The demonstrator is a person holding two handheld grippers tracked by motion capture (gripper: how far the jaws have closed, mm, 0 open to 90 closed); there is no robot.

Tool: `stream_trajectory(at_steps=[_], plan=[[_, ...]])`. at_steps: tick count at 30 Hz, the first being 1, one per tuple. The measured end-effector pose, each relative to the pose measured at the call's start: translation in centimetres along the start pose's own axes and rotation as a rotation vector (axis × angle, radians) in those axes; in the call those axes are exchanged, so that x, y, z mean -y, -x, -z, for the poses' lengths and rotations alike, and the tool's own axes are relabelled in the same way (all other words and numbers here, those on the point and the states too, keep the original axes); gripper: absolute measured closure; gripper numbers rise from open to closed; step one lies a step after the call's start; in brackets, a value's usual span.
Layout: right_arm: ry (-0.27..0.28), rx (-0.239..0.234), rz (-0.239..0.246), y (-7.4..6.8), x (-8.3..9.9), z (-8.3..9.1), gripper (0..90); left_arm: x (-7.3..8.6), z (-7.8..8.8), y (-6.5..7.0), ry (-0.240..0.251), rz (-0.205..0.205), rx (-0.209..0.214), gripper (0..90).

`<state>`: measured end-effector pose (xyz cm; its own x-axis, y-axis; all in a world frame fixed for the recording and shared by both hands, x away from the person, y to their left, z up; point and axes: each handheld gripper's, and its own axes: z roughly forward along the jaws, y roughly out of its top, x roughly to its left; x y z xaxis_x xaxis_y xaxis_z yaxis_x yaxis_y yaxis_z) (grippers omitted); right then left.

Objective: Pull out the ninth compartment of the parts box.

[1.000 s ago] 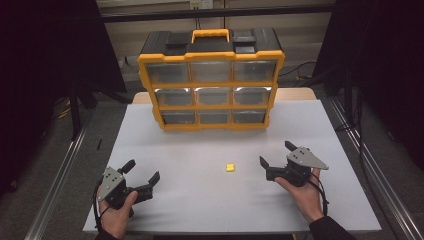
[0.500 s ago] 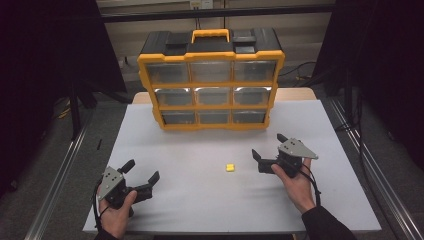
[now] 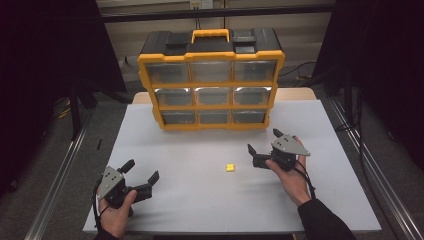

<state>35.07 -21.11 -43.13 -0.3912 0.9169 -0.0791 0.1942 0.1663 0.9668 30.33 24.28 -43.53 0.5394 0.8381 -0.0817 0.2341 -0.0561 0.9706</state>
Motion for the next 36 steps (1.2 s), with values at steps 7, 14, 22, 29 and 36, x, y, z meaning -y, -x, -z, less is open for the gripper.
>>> stream_trajectory(at_steps=[7, 14, 22, 29, 36], plan=[[-0.016, 0.021, 0.014, 0.5, -0.8, -1.7, 0.0, 0.0, 0.1, 0.0, -0.001, 0.002, -0.003, 3.7], [0.003, 0.022, 0.094, 0.2, -1.1, -2.8, 0.0, 0.0, 0.1, 0.0, 0.0, -0.006, -0.002, 3.7], [-0.004, 0.013, 0.164, 0.3, -1.4, -4.1, 0.2, 0.0, 0.2, -0.1, 0.002, -0.003, -0.003, 3.7], [0.001, 0.038, 0.236, 0.5, -1.8, -4.9, 1.4, 0.0, 0.2, -0.1, 0.002, -0.006, 0.006, 3.7], [0.043, 0.069, 0.374, 1.0, -2.7, -5.1, 3.4, 0.0, 0.1, 0.0, -0.003, -0.003, 0.012, 3.7]])
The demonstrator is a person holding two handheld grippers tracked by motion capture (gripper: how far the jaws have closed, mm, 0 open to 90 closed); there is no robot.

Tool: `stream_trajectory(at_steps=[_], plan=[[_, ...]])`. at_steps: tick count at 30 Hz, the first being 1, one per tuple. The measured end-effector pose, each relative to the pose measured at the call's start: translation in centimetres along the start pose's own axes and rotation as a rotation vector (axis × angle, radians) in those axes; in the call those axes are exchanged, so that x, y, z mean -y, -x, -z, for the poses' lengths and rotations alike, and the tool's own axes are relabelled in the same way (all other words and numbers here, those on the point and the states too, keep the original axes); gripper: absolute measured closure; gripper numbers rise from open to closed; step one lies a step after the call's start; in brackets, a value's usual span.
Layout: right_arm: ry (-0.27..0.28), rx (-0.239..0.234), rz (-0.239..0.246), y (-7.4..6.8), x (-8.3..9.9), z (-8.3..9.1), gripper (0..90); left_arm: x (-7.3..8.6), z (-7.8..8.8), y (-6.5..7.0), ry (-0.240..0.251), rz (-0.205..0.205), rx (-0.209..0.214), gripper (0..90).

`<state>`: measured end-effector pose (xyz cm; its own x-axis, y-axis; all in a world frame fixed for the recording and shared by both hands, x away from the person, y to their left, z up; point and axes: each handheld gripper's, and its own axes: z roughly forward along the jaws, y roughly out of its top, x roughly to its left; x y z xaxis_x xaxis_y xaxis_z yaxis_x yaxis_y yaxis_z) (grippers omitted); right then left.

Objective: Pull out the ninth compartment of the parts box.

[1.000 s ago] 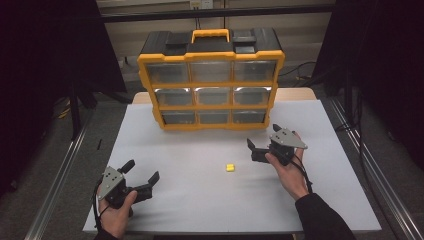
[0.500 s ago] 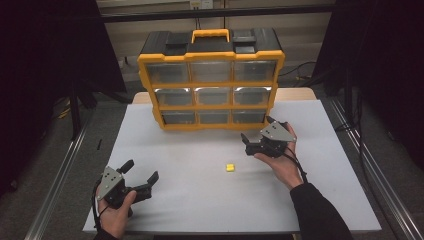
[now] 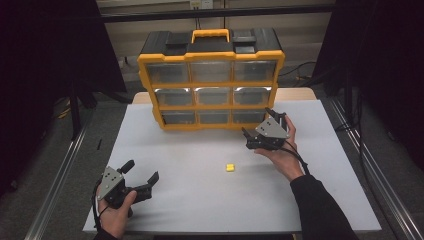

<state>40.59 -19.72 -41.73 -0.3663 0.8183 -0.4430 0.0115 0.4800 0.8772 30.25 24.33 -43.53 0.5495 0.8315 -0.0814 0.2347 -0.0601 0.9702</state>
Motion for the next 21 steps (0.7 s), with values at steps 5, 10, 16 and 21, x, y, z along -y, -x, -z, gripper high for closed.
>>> stream_trajectory(at_steps=[5, 10, 16, 21], plan=[[0.009, 0.065, 0.149, 0.5, 0.2, -0.2, 8.3, 0.0, 0.0, 0.0, -0.005, -0.006, 0.0, 3.7], [-0.014, 0.078, 0.218, 0.7, 0.7, -0.4, 8.6, 0.1, -0.1, 0.1, 0.004, 0.013, 0.002, 3.8], [-0.009, 0.088, 0.276, 0.8, 1.2, -0.8, 9.7, 0.1, -0.1, 0.1, -0.004, 0.004, 0.006, 3.8], [-0.022, 0.102, 0.395, 0.9, 0.8, -1.5, 11.3, 0.1, -0.1, 0.0, -0.006, 0.009, 0.009, 3.9]])
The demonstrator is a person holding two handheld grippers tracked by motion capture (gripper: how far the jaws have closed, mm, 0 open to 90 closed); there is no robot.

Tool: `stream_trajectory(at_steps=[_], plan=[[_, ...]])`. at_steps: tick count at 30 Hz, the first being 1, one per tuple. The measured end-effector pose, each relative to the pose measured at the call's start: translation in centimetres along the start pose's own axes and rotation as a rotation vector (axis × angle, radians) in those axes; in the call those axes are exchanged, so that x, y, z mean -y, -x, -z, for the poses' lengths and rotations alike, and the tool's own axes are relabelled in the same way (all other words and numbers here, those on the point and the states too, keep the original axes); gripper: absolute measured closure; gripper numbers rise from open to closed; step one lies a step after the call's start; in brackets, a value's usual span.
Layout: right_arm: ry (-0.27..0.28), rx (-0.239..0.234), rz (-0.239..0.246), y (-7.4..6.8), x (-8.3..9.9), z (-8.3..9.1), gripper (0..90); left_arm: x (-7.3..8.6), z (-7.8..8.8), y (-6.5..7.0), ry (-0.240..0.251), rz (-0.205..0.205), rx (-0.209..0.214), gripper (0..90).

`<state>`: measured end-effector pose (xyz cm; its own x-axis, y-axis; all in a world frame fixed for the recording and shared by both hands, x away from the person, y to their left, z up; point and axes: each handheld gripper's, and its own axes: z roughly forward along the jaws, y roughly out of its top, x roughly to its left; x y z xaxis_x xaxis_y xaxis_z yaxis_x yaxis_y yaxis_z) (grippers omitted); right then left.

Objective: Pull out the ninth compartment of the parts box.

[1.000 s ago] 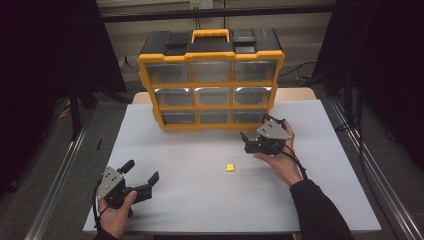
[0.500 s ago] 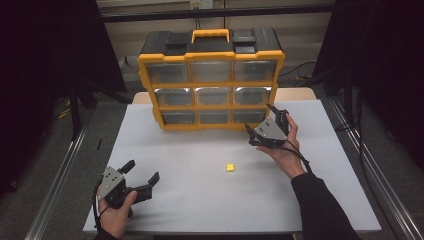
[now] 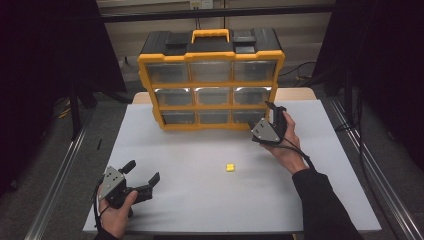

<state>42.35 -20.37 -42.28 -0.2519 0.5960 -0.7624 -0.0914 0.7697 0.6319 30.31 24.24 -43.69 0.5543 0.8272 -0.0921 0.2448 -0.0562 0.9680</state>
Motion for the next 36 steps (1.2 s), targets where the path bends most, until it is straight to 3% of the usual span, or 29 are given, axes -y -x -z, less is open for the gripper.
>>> stream_trajectory(at_steps=[4, 8, 15, 22, 24, 26, 27, 29, 30, 31, 36], plan=[[-0.01, 0.017, 0.037, 0.0, 0.2, -0.3, 15.5, 0.0, 0.1, -0.1, 0.005, 0.002, -0.001, 3.9], [-0.043, 0.038, 0.116, -0.5, 0.7, -0.4, 22.6, -0.1, 0.2, 0.0, 0.007, 0.0, 0.01, 4.3], [-0.04, 0.063, 0.25, -1.3, 1.0, -0.7, 29.9, -0.1, 0.2, -0.1, 0.007, -0.001, 0.011, 4.4], [-0.073, 0.081, 0.305, -1.5, 1.6, -1.0, 40.1, -0.1, 0.2, -0.1, 0.004, -0.002, 0.01, 4.4], [-0.065, 0.079, 0.367, -1.5, 1.5, -0.9, 46.5, -0.1, 0.2, -0.1, 0.004, -0.002, 0.009, 4.4], [-0.071, 0.069, 0.362, -1.6, 1.5, -0.9, 47.6, -0.1, 0.2, -0.1, 0.007, -0.002, 0.01, 4.3], [-0.074, 0.06, 0.385, -1.8, 1.6, -1.0, 53.5, -0.1, 0.2, 0.0, 0.014, 0.001, 0.01, 4.4], [-0.083, 0.053, 0.394, -2.0, 1.7, -1.0, 55.1, -0.1, 0.2, -0.1, 0.011, -0.003, 0.011, 4.4], [-0.088, 0.056, 0.395, -2.1, 1.7, -1.0, 56.6, -0.1, 0.2, -0.1, 0.015, 0.011, 0.007, 4.4], [-0.086, 0.059, 0.418, -2.0, 1.7, -1.1, 58.0, -0.1, 0.2, -0.1, 0.015, 0.012, 0.007, 4.4], [-0.095, 0.064, 0.442, -2.1, 1.7, -1.3, 61.5, -0.1, 0.2, -0.1, 0.015, 0.005, 0.009, 4.4]])
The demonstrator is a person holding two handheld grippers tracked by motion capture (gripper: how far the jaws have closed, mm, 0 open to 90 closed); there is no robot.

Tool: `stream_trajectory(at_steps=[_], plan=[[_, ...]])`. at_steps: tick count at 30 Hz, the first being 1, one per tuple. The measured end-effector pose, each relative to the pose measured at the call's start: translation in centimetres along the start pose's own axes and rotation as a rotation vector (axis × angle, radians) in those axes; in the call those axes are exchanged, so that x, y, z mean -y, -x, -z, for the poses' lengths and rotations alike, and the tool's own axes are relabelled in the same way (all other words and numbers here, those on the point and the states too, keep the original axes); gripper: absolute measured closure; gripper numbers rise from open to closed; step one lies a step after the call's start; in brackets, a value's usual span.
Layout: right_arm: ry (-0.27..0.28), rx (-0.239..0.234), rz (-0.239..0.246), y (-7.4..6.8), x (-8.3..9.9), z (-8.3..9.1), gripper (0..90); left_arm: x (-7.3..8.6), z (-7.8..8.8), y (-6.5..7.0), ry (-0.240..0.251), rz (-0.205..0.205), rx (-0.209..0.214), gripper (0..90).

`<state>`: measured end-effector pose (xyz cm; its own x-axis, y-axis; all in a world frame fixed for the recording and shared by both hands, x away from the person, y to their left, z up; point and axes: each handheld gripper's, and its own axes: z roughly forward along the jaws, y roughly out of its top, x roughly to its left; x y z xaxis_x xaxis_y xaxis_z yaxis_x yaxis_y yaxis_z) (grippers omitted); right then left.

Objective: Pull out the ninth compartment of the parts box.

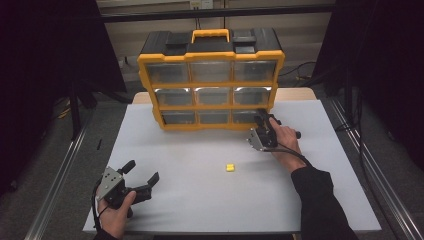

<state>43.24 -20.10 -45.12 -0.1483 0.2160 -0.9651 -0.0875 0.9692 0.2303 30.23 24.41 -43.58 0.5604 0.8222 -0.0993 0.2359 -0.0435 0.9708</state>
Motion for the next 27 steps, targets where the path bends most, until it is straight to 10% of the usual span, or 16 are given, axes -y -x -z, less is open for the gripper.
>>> stream_trajectory(at_steps=[27], plan=[[-0.025, 0.004, 0.071, 0.19, 0.24, -0.45, 77.3, 0.02, 0.08, -0.11, -0.008, -0.007, -0.012, 4.2]])
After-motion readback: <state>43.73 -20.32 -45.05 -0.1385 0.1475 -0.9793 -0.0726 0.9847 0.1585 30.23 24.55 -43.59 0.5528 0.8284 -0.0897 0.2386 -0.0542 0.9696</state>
